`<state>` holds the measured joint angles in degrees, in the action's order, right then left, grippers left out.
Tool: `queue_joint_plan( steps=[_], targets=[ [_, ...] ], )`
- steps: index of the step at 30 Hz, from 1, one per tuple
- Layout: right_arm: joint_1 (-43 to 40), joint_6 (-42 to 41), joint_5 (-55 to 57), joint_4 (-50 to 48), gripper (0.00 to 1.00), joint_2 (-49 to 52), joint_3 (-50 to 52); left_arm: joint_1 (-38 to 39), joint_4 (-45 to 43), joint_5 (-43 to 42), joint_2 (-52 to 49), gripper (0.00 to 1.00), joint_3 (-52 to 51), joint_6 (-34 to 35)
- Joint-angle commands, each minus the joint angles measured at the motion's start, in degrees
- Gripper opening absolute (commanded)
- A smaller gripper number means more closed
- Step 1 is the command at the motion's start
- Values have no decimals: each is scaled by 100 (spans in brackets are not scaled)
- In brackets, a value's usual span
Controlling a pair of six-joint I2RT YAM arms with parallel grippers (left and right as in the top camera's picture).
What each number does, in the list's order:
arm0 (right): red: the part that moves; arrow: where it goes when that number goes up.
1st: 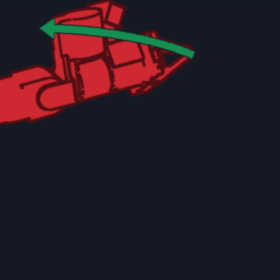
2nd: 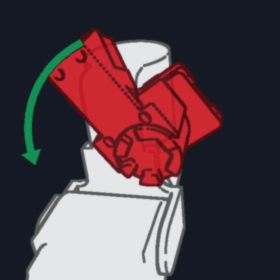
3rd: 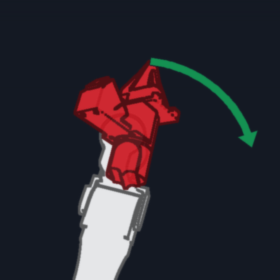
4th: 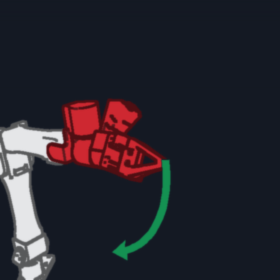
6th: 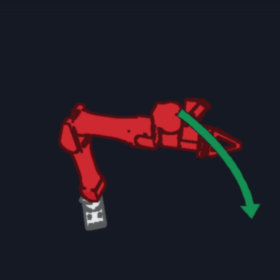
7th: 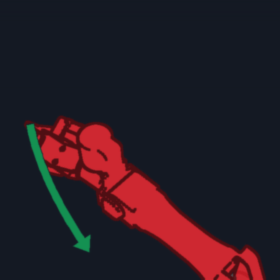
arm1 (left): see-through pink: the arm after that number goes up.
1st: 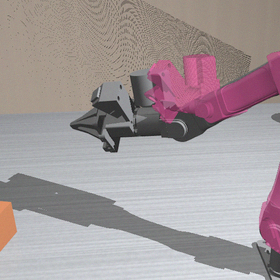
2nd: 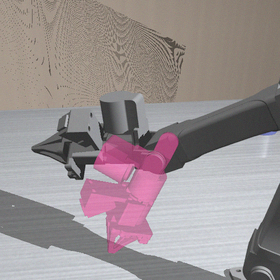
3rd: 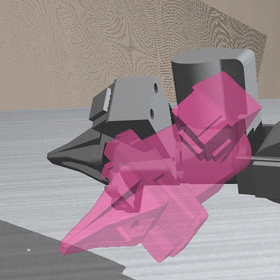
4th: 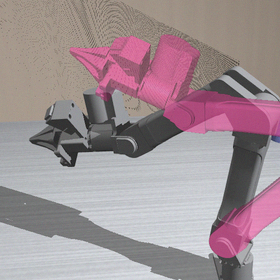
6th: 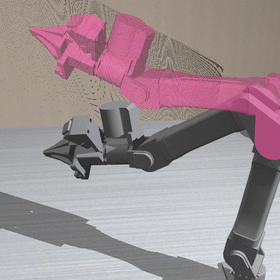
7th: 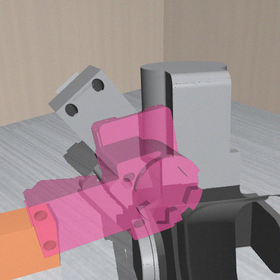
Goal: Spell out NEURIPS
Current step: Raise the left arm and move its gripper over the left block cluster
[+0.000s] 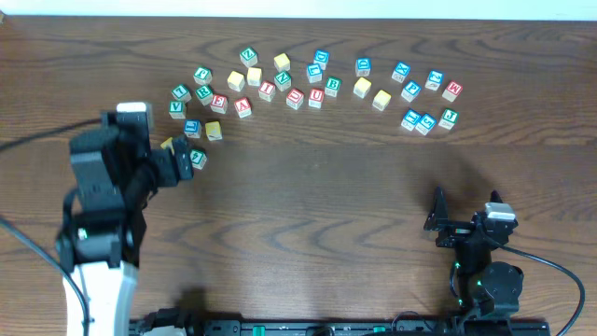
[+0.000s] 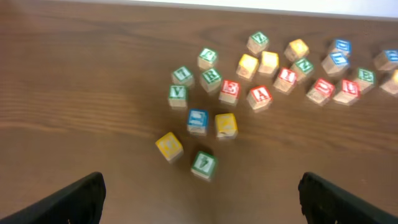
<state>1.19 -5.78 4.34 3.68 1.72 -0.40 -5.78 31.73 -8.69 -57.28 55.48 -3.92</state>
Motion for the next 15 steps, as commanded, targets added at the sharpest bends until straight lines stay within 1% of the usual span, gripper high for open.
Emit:
queue_joint_plan(
  steps=[1, 7, 11, 13, 15],
  targets=[
    [-46, 52, 2, 17, 99, -20, 9, 219, 496, -127, -612, 98, 909, 190],
    [-46, 52, 2, 17, 99, -20, 9, 688, 1528, -120, -1694, 98, 2210, 190],
    [-46, 52, 2, 17, 99, -22, 9, 927, 2218, -122, -2347, 97, 2914, 354],
    [-46, 52, 2, 17, 99, -20, 9, 1047, 2382, -140, -2592, 98, 3104, 442],
    [-46, 52, 2, 15, 99, -20, 9, 1176, 2345, -144, -2726, 98, 3121, 518]
  ],
)
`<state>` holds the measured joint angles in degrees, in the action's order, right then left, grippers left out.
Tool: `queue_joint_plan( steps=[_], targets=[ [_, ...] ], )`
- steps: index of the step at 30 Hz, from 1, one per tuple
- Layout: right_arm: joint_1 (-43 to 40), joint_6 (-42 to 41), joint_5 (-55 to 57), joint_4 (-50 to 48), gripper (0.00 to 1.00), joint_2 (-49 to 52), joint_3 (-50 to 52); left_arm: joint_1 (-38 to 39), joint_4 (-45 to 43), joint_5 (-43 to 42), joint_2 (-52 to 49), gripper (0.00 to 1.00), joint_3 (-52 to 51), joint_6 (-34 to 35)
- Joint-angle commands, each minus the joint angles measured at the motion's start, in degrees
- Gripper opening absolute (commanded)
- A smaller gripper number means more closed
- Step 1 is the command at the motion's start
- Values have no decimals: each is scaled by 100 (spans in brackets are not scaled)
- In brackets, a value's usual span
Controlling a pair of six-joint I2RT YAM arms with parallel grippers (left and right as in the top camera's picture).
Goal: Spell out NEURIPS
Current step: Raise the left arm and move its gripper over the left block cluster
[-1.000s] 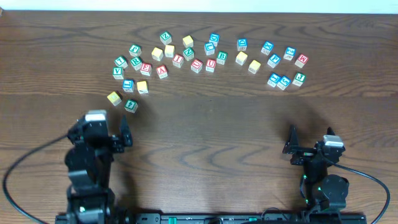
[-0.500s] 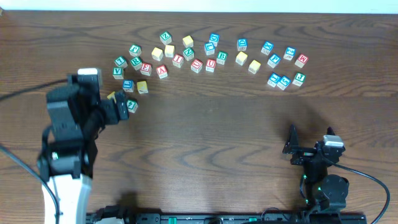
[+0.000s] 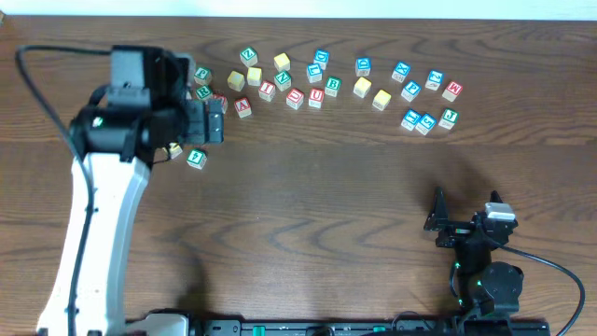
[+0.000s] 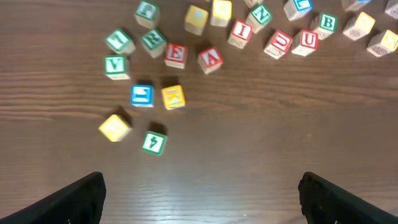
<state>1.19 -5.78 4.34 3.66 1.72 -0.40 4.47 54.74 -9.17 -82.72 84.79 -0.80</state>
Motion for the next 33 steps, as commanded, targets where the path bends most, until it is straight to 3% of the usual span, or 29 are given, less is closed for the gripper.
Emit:
queue_joint_plan(
  steps=[1, 18, 28, 33],
  targets=[
    [-46, 52, 2, 20, 99, -20, 9, 214, 33, -94, -234, 98, 190, 199],
    [-46, 52, 2, 20, 99, -20, 9, 382, 9, -94, -372, 98, 179, 321],
    [-46, 52, 2, 20, 99, -20, 9, 380, -22, -68, -376, 98, 173, 1224],
    [-46, 55, 33, 15, 99, -20, 9, 380, -144, -66, -376, 98, 173, 1342]
  ],
)
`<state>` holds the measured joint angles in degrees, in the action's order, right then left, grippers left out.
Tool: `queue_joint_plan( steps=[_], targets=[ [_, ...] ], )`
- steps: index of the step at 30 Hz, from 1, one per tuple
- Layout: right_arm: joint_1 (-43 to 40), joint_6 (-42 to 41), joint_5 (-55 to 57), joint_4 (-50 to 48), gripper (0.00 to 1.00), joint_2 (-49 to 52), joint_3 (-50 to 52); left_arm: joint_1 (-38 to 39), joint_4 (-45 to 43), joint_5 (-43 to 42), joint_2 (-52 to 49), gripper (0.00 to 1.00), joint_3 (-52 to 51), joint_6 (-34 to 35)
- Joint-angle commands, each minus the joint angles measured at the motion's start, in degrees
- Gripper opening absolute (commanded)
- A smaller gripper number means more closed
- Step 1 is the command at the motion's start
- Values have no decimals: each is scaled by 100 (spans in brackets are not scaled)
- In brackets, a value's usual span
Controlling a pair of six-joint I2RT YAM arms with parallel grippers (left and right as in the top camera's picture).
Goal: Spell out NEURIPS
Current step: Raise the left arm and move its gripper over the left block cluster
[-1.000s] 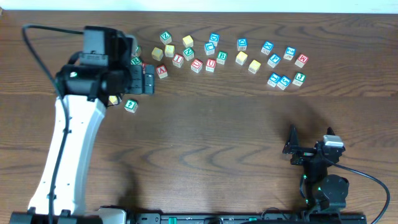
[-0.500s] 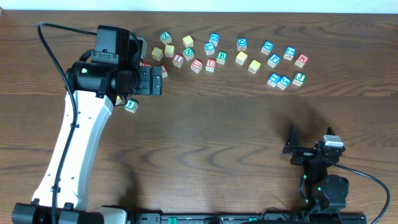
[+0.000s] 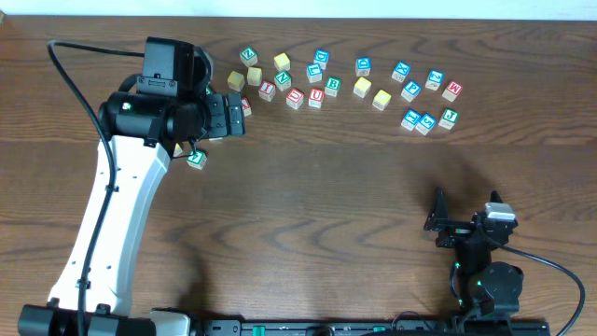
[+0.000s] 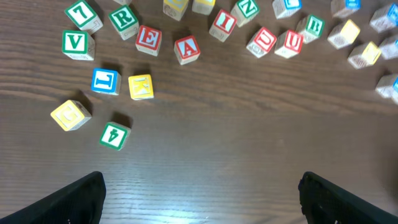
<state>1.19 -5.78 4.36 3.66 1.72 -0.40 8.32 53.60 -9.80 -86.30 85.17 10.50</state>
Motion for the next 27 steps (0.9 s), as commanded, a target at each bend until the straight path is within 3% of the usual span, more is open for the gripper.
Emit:
queue_joint_plan(
  steps=[1, 8, 15, 27],
  targets=[
    [-46, 57, 94, 4, 99, -20, 9, -4, -61, -2, -17, 98, 136, 212],
    [-46, -514, 131, -372, 99, -20, 7, -33, -282, 46, -17, 98, 136, 232],
    [-46, -509, 173, -706, 99, 166, -516, -101, -382, 452, -17, 98, 138, 234],
    [-46, -487, -116, -400, 99, 3093, -3158, -101, -431, 494, -17, 98, 138, 229]
  ],
)
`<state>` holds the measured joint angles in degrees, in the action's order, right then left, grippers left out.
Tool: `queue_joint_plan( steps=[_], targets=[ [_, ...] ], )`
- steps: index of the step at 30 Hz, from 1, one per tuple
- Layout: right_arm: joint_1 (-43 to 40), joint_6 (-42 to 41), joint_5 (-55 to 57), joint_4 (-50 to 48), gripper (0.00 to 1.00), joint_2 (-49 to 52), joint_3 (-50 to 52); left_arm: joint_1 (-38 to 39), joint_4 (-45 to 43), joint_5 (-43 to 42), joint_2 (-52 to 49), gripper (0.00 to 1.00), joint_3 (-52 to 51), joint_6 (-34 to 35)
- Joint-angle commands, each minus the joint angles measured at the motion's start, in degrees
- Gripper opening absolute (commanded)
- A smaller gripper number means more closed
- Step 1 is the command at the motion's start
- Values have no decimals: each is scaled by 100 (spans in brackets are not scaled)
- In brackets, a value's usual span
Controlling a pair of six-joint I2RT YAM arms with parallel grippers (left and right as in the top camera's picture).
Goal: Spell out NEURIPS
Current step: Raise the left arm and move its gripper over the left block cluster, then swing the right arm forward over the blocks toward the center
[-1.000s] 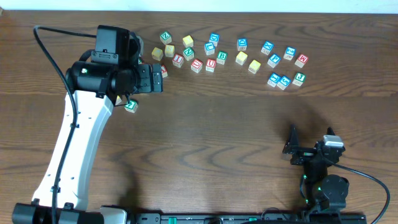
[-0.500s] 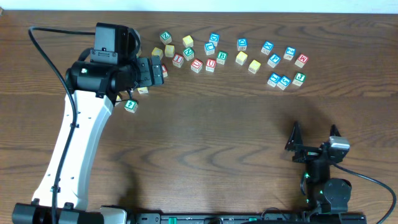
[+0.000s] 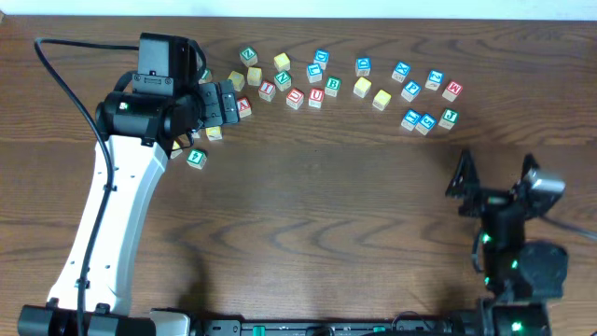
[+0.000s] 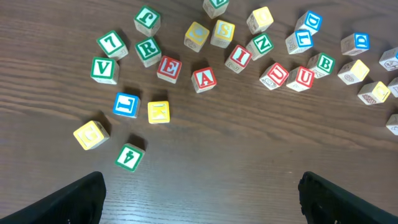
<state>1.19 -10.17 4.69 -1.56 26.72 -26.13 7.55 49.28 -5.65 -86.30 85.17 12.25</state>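
Note:
Lettered wooden blocks lie scattered along the far side of the table. In the left wrist view I read green N (image 4: 262, 43), red E (image 4: 169, 68), red U (image 4: 305, 77), green R (image 4: 148, 50), red I (image 4: 239, 57) and yellow S (image 4: 222, 32). A blue P (image 3: 410, 91) lies further right. My left gripper (image 4: 200, 202) hangs open above the left blocks, holding nothing; it also shows in the overhead view (image 3: 219, 98). My right gripper (image 3: 464, 175) is raised at the near right, far from the blocks.
Other blocks lie around: red A (image 4: 204, 78), green V (image 4: 104, 70), blue L (image 4: 126, 104), yellow K (image 4: 158, 112), green 4 (image 4: 130, 155). A small group (image 3: 427, 119) sits at the far right. Bare wood (image 3: 317, 205) fills the middle and near side.
My left gripper has shifted slightly left and toward the far edge, still open and empty. The right arm has risen from its low rest and moved right. No block has moved.
At first my left gripper stood open, low at the left, near the green 4 block. Then it was over the left blocks, and later a little further right. Now it sits slightly back over them. The right arm stayed still until this moment.

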Motion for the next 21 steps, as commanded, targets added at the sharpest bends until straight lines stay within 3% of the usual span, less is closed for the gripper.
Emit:
queue_joint_plan(
  steps=[1, 11, 21],
  targets=[
    [-46, -46, -197, 234, 99, 861, -846, -24, 9, 79, -17, 98, 138, 55],
    [-48, 63, -614, 2109, 99, 3193, -3447, -24, 61, 76, -17, 98, 136, 55],
    [-280, 61, -1565, 3799, 99, 4645, -5228, -24, 79, 76, -17, 98, 136, 55]
  ],
)
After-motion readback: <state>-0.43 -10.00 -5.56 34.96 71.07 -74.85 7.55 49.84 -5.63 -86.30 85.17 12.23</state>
